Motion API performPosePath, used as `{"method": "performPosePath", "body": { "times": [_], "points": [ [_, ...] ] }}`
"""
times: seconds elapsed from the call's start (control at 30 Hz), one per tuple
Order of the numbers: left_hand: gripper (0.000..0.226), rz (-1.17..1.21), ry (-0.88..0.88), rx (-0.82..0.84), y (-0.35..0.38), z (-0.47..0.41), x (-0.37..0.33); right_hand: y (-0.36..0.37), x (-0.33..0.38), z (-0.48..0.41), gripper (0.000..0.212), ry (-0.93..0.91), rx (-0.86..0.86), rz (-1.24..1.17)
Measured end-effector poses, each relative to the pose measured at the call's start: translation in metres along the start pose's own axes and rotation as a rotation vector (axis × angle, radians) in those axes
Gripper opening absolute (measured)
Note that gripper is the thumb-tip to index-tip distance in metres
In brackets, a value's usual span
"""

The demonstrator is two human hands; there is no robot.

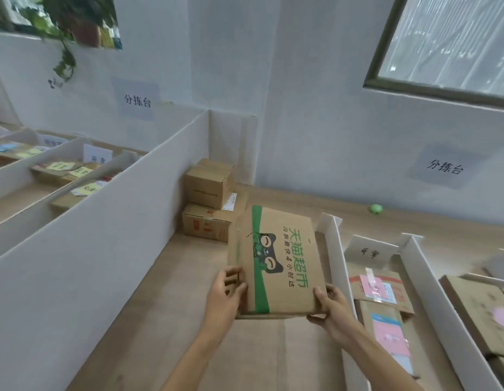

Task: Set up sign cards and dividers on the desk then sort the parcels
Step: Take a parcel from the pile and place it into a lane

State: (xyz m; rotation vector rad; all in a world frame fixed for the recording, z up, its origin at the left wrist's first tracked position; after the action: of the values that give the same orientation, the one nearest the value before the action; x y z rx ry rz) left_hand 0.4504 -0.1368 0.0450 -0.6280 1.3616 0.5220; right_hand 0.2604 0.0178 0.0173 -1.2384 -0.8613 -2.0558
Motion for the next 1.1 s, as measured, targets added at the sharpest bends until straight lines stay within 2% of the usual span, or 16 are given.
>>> {"method": "performPosePath", "body": {
  "times": [0.03,0.13,0.17,0.2,0.27,0.37,0.4,0.53,0.6,0.67,0.7,0.77,0.87,0.97,1.03,1.1],
  "points": [
    [0.039,-0.049,0.074,-0.028,0.001,0.027,-0.017,0.000,0.007,0.023,0.003,-0.033,0.026,-0.028],
    [0.129,-0.156,0.093,-0.050,0.008,0.111,-0.053,-0.003,0.018,0.101,0.009,-0.105,0.133,-0.117],
    [0.143,-0.102,0.057,-0.023,0.012,0.139,-0.061,-0.004,0.018,0.129,0.012,-0.126,0.163,-0.151],
    [0.146,-0.007,0.034,0.037,0.019,0.166,-0.068,-0.005,0.017,0.157,0.014,-0.150,0.187,-0.183],
    [0.126,0.138,0.053,0.192,0.038,0.218,-0.081,-0.007,0.016,0.209,0.018,-0.204,0.206,-0.217],
    [0.089,0.132,0.103,0.168,0.062,0.282,-0.093,-0.014,0.013,0.280,0.019,-0.257,0.175,-0.105],
    [0.084,0.143,0.100,0.135,0.066,0.299,-0.094,-0.015,0.012,0.304,0.020,-0.261,0.152,-0.025],
    [0.097,0.217,0.104,0.088,0.083,0.357,-0.098,-0.011,0.004,0.393,0.040,-0.332,0.138,0.383],
    [0.084,0.168,0.133,0.053,0.096,0.382,-0.101,0.007,0.001,0.436,0.058,-0.351,0.236,0.508],
    [0.073,0.080,0.174,0.031,0.110,0.403,-0.105,0.028,-0.006,0.471,0.074,-0.321,0.390,0.415],
    [0.070,0.034,0.200,0.024,0.116,0.414,-0.108,0.032,-0.011,0.483,0.083,-0.303,0.398,0.376],
    [0.058,-0.033,0.277,0.031,0.125,0.440,-0.113,0.027,-0.018,0.497,0.093,-0.334,0.281,0.352],
    [0.038,-0.157,0.409,0.120,0.131,0.477,-0.119,0.004,-0.027,0.511,0.073,-0.332,0.121,0.177],
    [0.033,-0.363,0.636,0.215,0.129,0.506,-0.131,-0.001,-0.048,0.523,0.051,-0.342,0.239,-0.108],
    [0.035,-0.545,0.776,0.232,0.130,0.517,-0.136,0.007,-0.067,0.531,0.052,-0.369,0.349,-0.210],
    [0.035,-0.659,0.833,0.229,0.135,0.530,-0.138,0.014,-0.088,0.537,0.061,-0.348,0.374,-0.322]
  ]
}}
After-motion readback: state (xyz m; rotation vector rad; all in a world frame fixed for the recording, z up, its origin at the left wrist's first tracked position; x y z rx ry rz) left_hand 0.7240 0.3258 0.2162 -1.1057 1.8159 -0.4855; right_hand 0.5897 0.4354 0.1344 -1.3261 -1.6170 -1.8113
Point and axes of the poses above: each hand's wrist, its own z-axis away from the middle knuckle, its own y-axis out of the palm, x = y × z, the point moved 3 cm from there along -z, towards the middle knuckle, and after that the axes turned 15 degrees about x, right-handed, at the moved point
